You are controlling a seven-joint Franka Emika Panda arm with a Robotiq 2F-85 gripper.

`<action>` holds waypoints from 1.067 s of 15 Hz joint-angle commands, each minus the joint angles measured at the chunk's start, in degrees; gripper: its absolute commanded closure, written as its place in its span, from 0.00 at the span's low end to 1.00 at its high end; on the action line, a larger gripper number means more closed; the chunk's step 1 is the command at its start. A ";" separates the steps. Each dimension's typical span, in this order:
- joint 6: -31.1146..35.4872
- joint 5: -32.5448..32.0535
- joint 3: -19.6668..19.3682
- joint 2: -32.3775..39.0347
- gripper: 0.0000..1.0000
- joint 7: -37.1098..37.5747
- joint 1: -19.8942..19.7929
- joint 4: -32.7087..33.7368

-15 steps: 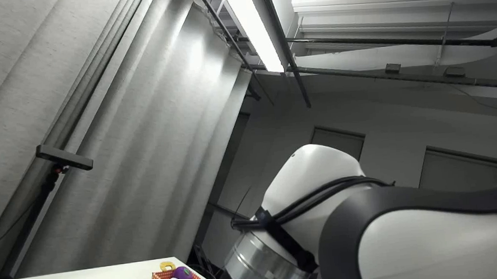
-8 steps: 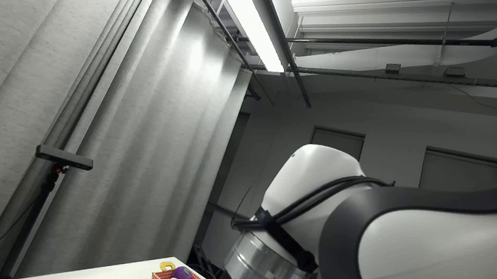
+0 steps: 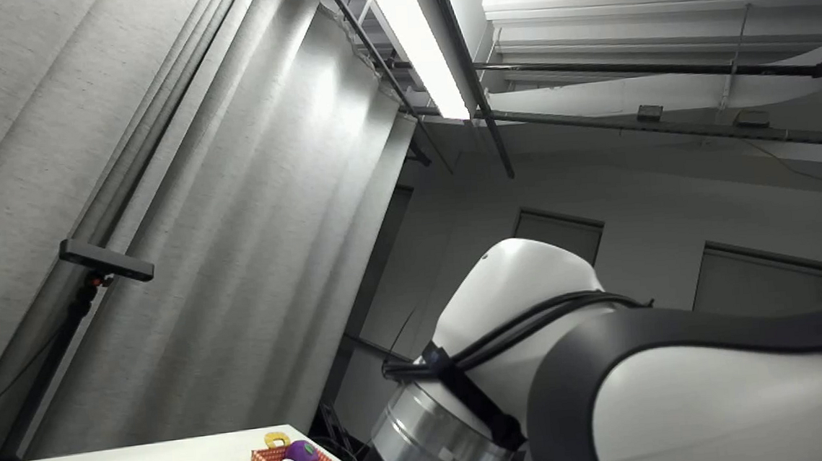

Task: Put the fake burger on the tray

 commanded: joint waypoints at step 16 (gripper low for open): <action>4.87 -4.89 -1.25 5.41 0.00 -0.01 -3.45 2.47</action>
